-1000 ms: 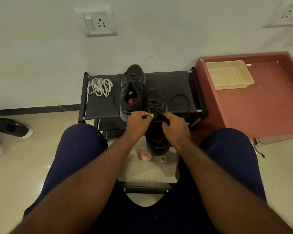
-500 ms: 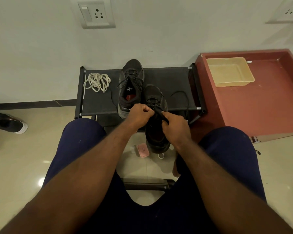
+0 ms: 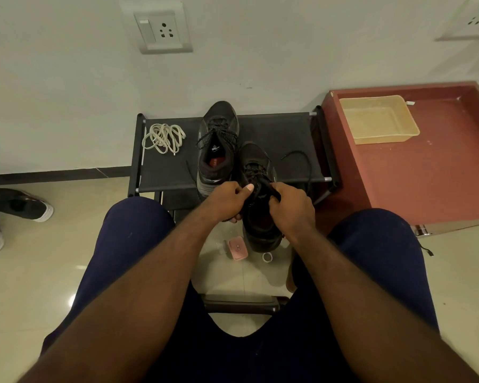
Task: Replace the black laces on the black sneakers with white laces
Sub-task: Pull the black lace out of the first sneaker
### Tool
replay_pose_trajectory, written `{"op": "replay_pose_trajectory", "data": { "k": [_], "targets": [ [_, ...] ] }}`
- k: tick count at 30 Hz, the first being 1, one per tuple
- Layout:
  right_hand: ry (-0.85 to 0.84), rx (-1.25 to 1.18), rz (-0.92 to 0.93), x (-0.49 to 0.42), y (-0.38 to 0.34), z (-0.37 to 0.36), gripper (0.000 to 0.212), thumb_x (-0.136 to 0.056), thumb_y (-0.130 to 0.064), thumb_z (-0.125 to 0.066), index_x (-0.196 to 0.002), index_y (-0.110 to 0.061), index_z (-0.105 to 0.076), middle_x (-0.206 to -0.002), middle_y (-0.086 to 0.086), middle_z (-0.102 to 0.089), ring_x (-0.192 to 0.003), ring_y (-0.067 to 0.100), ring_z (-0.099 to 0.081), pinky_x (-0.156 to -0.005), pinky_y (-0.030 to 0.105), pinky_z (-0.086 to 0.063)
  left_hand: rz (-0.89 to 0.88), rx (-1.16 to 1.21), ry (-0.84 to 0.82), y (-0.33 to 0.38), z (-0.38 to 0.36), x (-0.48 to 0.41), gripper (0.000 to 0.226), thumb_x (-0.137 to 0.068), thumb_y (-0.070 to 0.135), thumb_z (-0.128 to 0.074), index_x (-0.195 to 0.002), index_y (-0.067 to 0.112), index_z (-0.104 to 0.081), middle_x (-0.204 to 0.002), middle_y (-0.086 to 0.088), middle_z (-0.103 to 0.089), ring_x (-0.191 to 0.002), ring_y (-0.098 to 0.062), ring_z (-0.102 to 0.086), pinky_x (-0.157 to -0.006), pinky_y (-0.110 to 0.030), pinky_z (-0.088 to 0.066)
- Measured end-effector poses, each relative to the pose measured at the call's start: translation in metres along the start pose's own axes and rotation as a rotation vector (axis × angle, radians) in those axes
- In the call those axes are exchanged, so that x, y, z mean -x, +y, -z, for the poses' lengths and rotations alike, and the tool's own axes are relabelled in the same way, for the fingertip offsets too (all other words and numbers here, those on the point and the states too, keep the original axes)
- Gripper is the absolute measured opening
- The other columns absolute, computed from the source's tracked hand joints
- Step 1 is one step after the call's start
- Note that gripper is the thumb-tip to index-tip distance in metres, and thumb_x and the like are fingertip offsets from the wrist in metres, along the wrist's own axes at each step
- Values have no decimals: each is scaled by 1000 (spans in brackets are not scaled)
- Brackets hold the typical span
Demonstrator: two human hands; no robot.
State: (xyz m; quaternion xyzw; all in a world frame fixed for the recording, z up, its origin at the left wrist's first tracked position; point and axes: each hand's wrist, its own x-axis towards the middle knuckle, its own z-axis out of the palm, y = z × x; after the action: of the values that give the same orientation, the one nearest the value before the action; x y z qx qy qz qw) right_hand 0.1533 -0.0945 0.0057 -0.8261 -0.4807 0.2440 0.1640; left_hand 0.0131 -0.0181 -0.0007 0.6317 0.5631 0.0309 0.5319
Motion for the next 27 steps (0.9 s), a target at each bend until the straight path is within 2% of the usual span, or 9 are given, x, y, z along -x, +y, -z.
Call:
{"op": "replay_pose_trajectory", "data": {
  "k": [3, 5, 7, 9, 12, 15, 19, 22, 27],
  "targets": [
    [3, -2, -10, 2, -2, -1, 30, -96, -25, -54, -124, -30, -63, -102, 3, -71, -94, 27, -66, -83, 45, -58, 76, -98, -123, 1, 7, 10, 43, -104, 43, -41, -93, 5, -58, -74, -14, -68, -62, -23, -65, -56, -32, -54],
    [12, 2, -8, 1, -2, -1, 30, -95, -25, -55, -124, -31, -63, -103, 3, -71, -95, 27, -67, -84, 45, -57, 51, -89, -137, 7, 10, 19, 35, -104, 35, -45, -87, 9, -59, -73, -10, -66, -61, -18, -63, -56, -29, -51],
    [3, -3, 4, 1, -3, 0, 28, -94, -26, -55, -121, -31, -64, -103, 4, -71, -95, 28, -66, -84, 45, -56, -37, 72, -142, 17, 10, 29, 27, -103, 28, -49, -87, 12, -62, -78, -9, -67, -65, -17, -64, -63, -29, -52],
    [-22, 1, 22, 1, -3, 2, 21, -94, -28, -56, -112, -31, -65, -102, 3, -70, -95, 28, -66, -83, 46, -56, -187, 194, -201, 32, 10, 39, 20, -103, 20, -50, -100, 14, -69, -91, -8, -74, -83, -17, -70, -77, -26, -54],
    [-40, 10, -8, -1, -1, 2, 15, -96, -23, -56, -107, -26, -65, -101, 5, -69, -93, 28, -65, -82, 45, -56, -434, 35, -219, 47, 14, 50, 24, -102, 11, -50, -117, 12, -69, -104, -2, -74, -102, -9, -68, -94, -19, -50],
    [-31, 2, 0, -3, 1, 0, 22, -94, -22, -56, -113, -29, -65, -98, 1, -70, -89, 24, -65, -78, 42, -57, -496, -21, -25, 49, 19, 46, 23, -100, 11, -52, -116, 12, -68, -97, -2, -74, -89, -9, -70, -82, -19, -55],
    [-17, -66, 21, -1, -2, -1, 27, -92, -24, -58, -116, -31, -66, -95, -4, -70, -86, 18, -66, -78, 41, -59, -202, 117, 225, 22, 13, 18, 13, -98, 15, -58, -90, 12, -69, -77, -7, -70, -63, -15, -65, -59, -26, -55],
    [-11, -67, 21, -1, -2, -3, 28, -92, -25, -58, -118, -31, -66, -95, -4, -70, -85, 18, -66, -77, 42, -60, -52, 240, 198, 4, 3, 4, 15, -95, 21, -64, -89, 9, -70, -73, -5, -65, -62, -12, -58, -56, -23, -51],
    [-9, -52, 49, 0, 0, -5, 26, -94, -25, -57, -118, -28, -67, -91, -3, -69, -81, 18, -65, -74, 39, -59, -33, 385, 192, 3, -5, -4, 15, -91, 17, -69, -100, 5, -69, -70, -1, -61, -56, -9, -50, -51, -19, -46]
  ]
}}
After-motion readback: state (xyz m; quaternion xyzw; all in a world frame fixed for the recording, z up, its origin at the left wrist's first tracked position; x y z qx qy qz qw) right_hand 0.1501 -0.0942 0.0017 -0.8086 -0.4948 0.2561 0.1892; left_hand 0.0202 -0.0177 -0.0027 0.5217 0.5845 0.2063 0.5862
